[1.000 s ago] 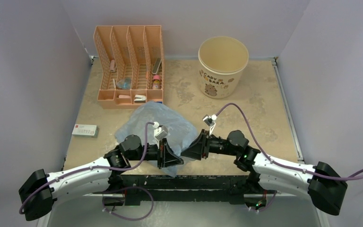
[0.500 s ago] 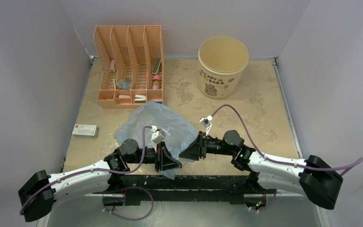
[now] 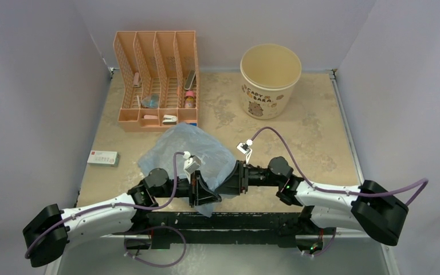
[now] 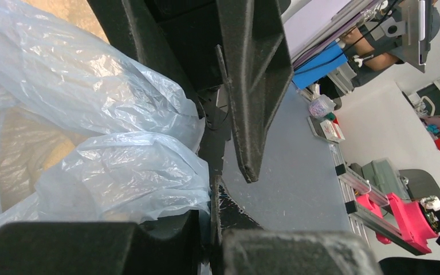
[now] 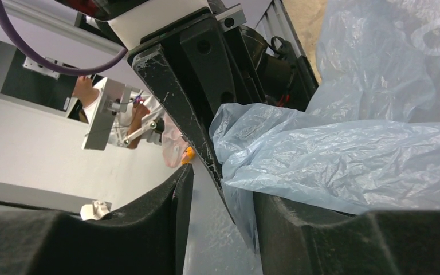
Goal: Put the trash bags into the trash bin
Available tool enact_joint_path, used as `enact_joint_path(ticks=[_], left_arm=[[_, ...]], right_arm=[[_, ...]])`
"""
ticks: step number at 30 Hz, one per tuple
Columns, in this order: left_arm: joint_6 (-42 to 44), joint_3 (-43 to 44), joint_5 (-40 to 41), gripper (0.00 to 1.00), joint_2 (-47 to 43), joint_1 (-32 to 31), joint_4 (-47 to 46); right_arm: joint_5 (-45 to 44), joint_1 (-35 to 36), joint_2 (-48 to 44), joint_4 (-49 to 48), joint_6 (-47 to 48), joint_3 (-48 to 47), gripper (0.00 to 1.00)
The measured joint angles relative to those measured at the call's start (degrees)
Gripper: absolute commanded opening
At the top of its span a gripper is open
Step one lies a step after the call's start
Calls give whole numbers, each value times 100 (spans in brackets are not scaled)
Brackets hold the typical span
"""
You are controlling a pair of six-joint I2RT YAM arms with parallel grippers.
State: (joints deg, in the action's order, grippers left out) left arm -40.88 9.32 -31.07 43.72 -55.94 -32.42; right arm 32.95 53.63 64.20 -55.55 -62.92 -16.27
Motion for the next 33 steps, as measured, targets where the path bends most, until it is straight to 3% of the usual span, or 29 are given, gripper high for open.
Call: enact_joint_path(ticks=[1,4,5,12,14,15,22,24,33], left_arm=[[0,-4,13,5,17,0,-33],[-7,-28,39,7,22,0,-166],[-2,-35,37,8,26,-2,-223],[-55,-101,39,28,28,-2,-315],[-57,-140,37,29,-103,-2,-212],[-57,-153,39,28,-203,-2,-142],[-22,-168,55,1,-706,-2,212],[-13,-173,68,0,-702,-2,212],[-9,-175,127,0,-407,-2,155]], right_arm=[[17,0,35,-48,-17,-9,36],[57,0,116,-162,-81,-55,5],[59,-2,120,-184,-103,-55,0],[-487,0,-326,-17,-313,15,0],[-776,-2,-667,151,-323,44,0],[-918,0,-831,271,-319,46,0],[-1421,-2,-1318,772,-306,44,0],[-1427,-2,-1279,817,-306,46,1],[-1034,-2,-782,262,-343,142,36]])
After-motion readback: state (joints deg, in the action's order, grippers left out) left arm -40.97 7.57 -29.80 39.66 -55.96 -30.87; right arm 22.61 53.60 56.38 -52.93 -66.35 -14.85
